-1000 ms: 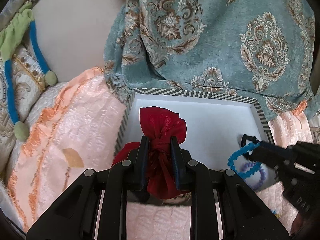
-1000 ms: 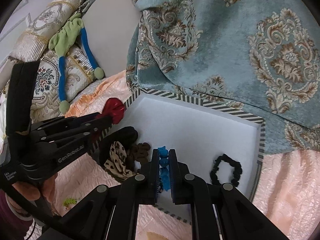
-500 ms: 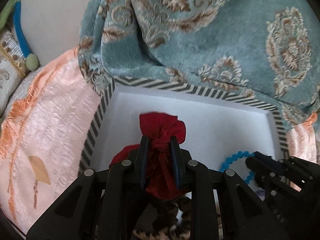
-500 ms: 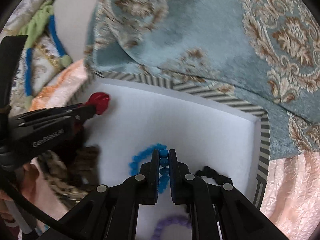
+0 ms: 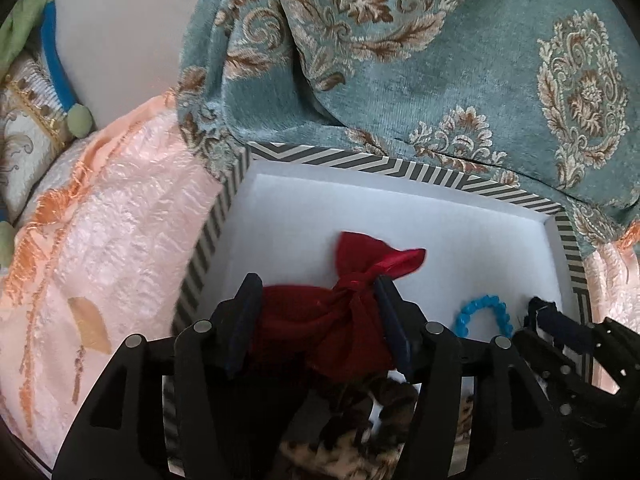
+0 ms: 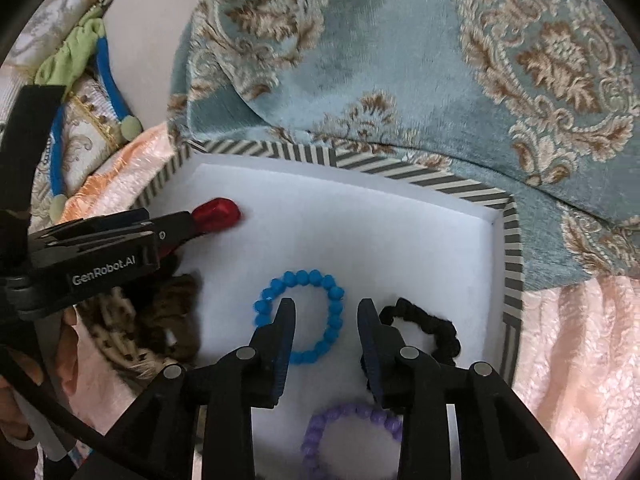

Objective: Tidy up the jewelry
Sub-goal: 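Lower the red bow and blue bracelet into the tray, open both grippers, then withdraw both grippers from the tray toward the remaining bracelets and scrunchie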

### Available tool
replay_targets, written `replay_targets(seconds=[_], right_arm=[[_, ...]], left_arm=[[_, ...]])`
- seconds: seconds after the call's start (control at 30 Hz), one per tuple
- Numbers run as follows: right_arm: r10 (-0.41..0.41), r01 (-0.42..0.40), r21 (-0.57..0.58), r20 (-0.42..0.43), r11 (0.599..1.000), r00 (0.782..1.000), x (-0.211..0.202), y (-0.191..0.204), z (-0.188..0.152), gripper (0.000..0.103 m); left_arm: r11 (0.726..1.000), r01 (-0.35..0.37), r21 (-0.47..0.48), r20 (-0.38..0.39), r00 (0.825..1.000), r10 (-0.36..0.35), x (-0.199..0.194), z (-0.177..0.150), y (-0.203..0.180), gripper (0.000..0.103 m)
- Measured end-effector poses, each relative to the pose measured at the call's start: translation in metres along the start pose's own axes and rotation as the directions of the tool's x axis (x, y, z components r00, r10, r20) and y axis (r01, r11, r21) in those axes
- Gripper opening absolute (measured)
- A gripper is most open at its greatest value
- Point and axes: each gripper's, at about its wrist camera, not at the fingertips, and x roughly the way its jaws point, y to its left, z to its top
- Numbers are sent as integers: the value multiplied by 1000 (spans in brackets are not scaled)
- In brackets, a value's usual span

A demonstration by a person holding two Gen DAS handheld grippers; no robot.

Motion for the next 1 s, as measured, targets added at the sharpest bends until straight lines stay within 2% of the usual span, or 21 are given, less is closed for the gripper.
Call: replay_targets(seconds=[0.03, 0.13, 0.43, 0.8, 0.9, 0.93, 1.0], right_arm=[[4, -4, 3, 10, 1000, 1000, -8, 2, -2, 31], [14, -15, 19, 42, 1000, 999, -27, 4, -7, 44], [22, -22, 1, 103, 1000, 994, -83, 22, -35, 44], [12, -16, 27, 131, 1000, 991, -139, 33, -85, 45], [3, -9, 40, 140, 999, 990, -152, 32, -102, 53], [0, -7, 44, 143, 999, 990, -155, 32, -106, 58], [-5, -3, 50, 152, 999, 988, -163, 31, -115, 59]], left_arm=[[1000, -8, 2, 9, 1000, 8, -7, -2, 1, 58], [1000, -30, 8, 37, 999, 30, -25, -8, 1, 58], [997, -66, 45, 120, 991, 60, -91, -44, 1, 58], [997, -57, 48, 153, 987, 49, -149, -98, 0, 58], [995, -76, 58, 164, 984, 65, -164, -114, -3, 58], [995, -78, 63, 168, 984, 67, -169, -118, -5, 58], [993, -87, 74, 177, 981, 73, -178, -129, -7, 58]])
